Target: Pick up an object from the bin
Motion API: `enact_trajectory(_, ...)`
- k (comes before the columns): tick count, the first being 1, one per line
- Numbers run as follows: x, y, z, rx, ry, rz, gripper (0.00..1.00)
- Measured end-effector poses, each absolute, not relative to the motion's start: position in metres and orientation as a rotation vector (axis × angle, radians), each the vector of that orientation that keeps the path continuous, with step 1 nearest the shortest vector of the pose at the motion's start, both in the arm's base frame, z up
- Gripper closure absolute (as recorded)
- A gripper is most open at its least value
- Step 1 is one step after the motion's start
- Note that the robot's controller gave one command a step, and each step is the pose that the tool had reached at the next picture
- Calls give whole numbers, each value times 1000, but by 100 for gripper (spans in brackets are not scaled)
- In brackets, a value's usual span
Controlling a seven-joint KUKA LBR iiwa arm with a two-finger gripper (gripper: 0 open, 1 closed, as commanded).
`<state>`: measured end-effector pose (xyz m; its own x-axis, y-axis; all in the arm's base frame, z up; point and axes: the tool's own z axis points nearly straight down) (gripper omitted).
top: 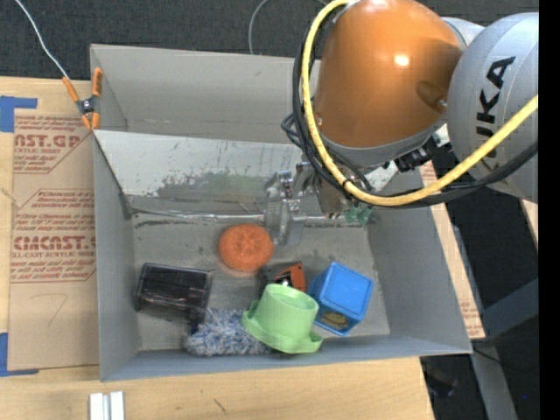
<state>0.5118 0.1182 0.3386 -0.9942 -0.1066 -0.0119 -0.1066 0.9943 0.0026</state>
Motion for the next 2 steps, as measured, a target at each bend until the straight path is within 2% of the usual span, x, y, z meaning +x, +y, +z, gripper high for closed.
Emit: enact_trajectory(2, 513, 119, 334, -167, 3131, 4, 100)
